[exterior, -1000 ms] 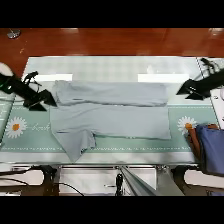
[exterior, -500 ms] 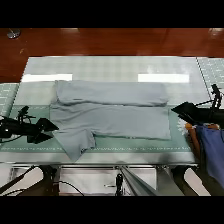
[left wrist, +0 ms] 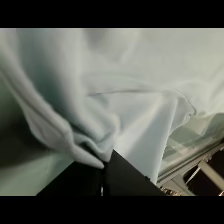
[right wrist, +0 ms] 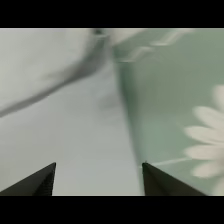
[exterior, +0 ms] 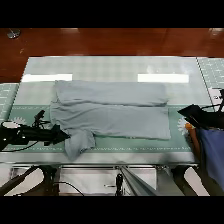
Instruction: Fold the shirts.
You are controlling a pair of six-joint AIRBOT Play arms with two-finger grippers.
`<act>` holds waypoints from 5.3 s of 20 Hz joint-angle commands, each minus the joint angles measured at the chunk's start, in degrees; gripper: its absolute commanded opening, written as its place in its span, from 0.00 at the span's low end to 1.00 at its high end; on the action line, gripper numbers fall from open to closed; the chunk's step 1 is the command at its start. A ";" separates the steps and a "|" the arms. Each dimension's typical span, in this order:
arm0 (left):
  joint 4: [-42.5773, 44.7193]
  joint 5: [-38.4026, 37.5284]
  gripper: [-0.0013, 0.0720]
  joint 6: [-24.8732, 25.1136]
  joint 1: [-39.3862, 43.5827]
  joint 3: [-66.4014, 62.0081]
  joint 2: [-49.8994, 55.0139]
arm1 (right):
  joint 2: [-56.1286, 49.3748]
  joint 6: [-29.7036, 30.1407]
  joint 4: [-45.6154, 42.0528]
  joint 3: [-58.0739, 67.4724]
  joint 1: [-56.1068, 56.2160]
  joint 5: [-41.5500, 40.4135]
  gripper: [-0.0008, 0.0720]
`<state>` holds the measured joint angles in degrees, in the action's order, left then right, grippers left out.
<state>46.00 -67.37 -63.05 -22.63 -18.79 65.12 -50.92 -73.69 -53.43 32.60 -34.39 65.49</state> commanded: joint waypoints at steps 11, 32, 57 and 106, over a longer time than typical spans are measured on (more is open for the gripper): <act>-4.04 -4.17 0.05 0.81 1.60 -6.60 -0.17 | -8.11 -6.78 -9.33 -6.40 11.80 8.55 0.87; -5.75 1.18 0.04 -4.28 5.53 -31.56 5.38 | -20.61 0.28 10.19 18.47 12.72 0.76 0.04; 19.76 -9.64 0.98 -23.58 1.14 -68.50 27.96 | -49.20 -4.66 -1.25 48.89 6.58 14.99 0.86; 0.42 -1.70 0.05 -20.24 31.15 -66.60 16.92 | -4.87 -8.66 2.23 34.27 43.08 9.90 0.05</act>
<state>43.90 -64.36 -84.23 20.14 -86.76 90.74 -48.58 -80.95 -51.16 62.43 -0.91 79.15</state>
